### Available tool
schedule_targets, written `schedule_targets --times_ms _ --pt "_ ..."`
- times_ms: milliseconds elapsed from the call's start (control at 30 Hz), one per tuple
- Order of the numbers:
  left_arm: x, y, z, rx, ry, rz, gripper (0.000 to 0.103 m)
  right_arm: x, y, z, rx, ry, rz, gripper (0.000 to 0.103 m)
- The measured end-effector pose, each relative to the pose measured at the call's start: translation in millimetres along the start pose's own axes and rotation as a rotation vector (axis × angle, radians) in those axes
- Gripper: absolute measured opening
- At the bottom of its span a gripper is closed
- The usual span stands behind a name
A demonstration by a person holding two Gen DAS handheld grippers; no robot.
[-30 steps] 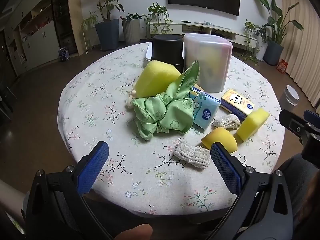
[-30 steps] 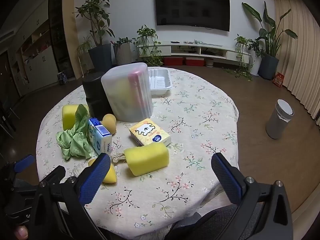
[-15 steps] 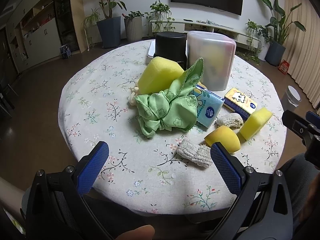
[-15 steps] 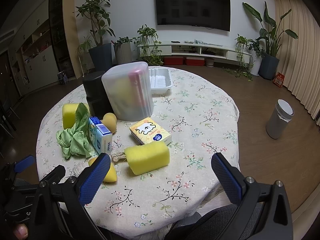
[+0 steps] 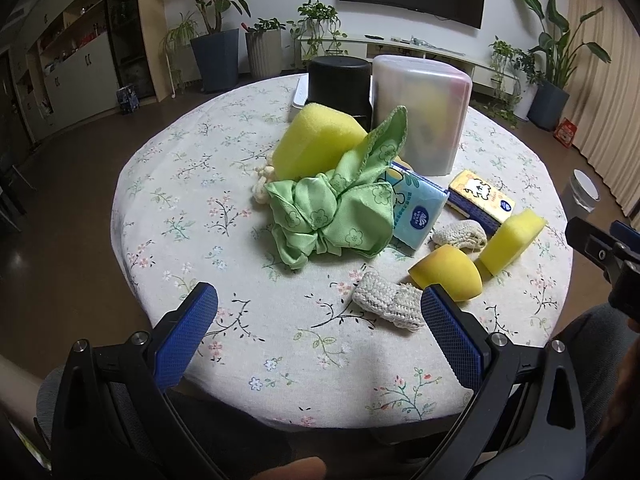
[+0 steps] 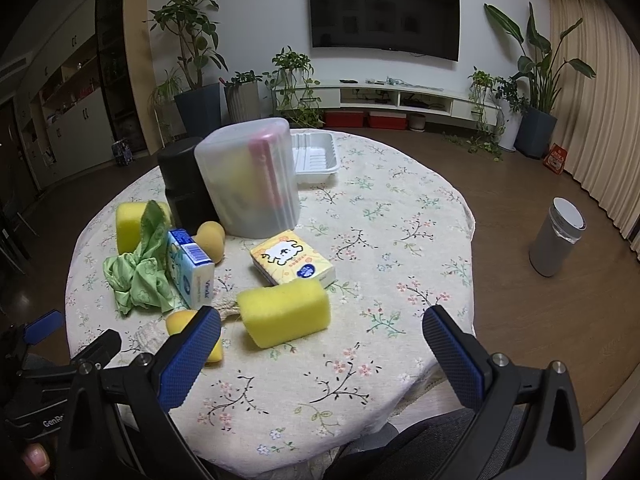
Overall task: Organize soft objects
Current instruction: 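Move both grippers toward the objects on the table, then grasp the white knitted pad with the left gripper while the right grasps the yellow sponge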
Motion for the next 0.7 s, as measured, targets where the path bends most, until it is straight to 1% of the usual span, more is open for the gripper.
schedule_targets --times_ms 200,367,400,533,700 --pt "6.2 7.4 7.7 -0.026 0.036 0.002 0.103 0.5 1.3 6.0 -0.012 -0.023 -0.013 0.103" --pt "15.2 13.2 12.7 -0.048 0.091 0.003 0.103 -8.7 5.2 20.0 -0.054 -0.106 -0.017 0.102" --pt "17.6 14.2 13.8 -0.05 0.105 0.007 0.103 -8.3 6.0 24.2 -0.062 -0.11 -0.012 0.101" --pt "20.1 16.6 19.6 -0.06 0.123 0.002 0.103 -6.4 11.2 38.5 -0.093 -0.102 -0.013 0.101" --pt "19.4 18.8 23.6 -0.057 0.152 -0.017 0.103 -9.7 19.0 49.5 -0.126 -0.135 0.001 0.1"
Point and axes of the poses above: each gripper's, at about its wrist camera, not at the fingertips, and z roughly the way its jaws point, x to its right, y to its underside, the point moved 5 cm from there along z, roughly the way its jaws point, and after that the axes turned 12 degrees about x, right-handed, at the moved point
